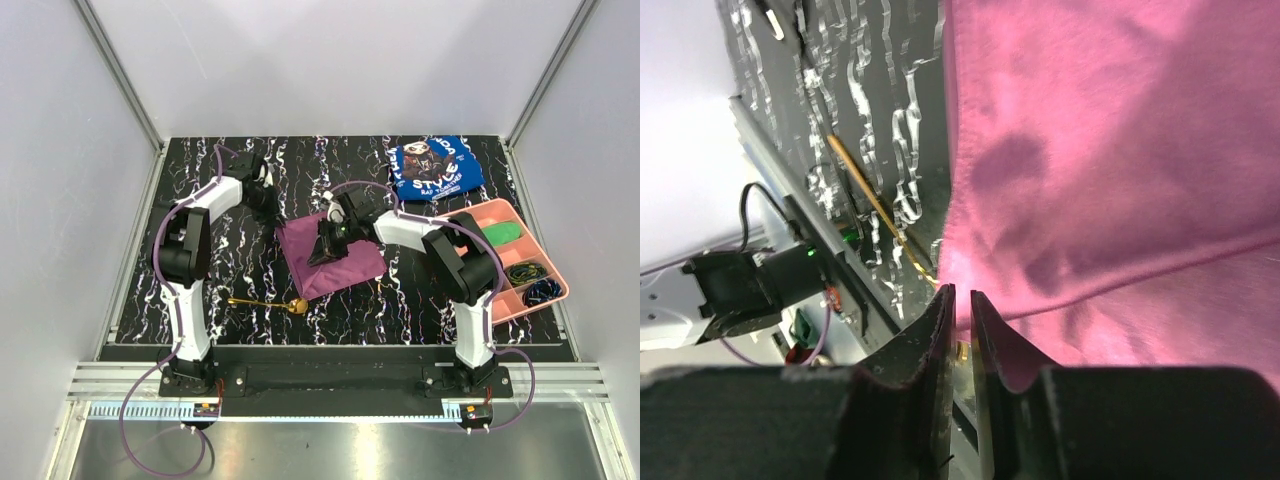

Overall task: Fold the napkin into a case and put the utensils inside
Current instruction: Fold the top corner of the square-folded napkin at the center of the board.

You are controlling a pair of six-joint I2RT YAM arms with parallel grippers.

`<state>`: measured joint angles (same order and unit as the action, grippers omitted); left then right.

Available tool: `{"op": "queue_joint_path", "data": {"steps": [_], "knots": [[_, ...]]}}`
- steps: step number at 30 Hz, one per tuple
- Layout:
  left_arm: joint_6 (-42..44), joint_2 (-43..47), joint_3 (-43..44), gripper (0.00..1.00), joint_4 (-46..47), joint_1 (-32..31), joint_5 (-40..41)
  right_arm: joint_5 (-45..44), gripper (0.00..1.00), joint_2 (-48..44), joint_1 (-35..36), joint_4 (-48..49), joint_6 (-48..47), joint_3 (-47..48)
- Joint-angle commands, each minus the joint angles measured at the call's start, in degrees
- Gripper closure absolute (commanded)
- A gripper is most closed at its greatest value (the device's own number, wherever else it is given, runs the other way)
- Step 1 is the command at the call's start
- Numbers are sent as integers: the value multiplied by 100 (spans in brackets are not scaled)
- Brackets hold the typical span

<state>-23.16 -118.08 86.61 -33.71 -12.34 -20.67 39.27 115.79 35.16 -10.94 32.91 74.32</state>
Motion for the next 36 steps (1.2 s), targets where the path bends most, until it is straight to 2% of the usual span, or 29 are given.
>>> {"op": "queue_joint_path", "data": {"steps": [1, 12, 20, 25, 29, 33, 36], "knots": [[22, 119, 93, 100, -21, 74, 115, 266, 81, 101, 210, 382, 154, 21], [-13, -48, 41, 100, -21, 74, 177, 406, 82, 216, 492, 751, 366, -278], [-49, -109, 58, 100, -30, 74, 265, 292, 83, 120, 554, 883, 331, -832], [-92, -154, 93, 97, -74, 74, 282, 336, 84, 252, 545, 909, 313, -823], [-75, -57, 93, 93, -126, 74, 352, 152, 84, -99, 536, 595, 217, -683], [-31, 57, 155, 90, -214, 74, 388, -147, 82, -468, 229, 215, -21, -428], [-31, 119, 155, 86, -250, 82, 397, -139, 78, -452, -368, 189, -65, -209]]}}
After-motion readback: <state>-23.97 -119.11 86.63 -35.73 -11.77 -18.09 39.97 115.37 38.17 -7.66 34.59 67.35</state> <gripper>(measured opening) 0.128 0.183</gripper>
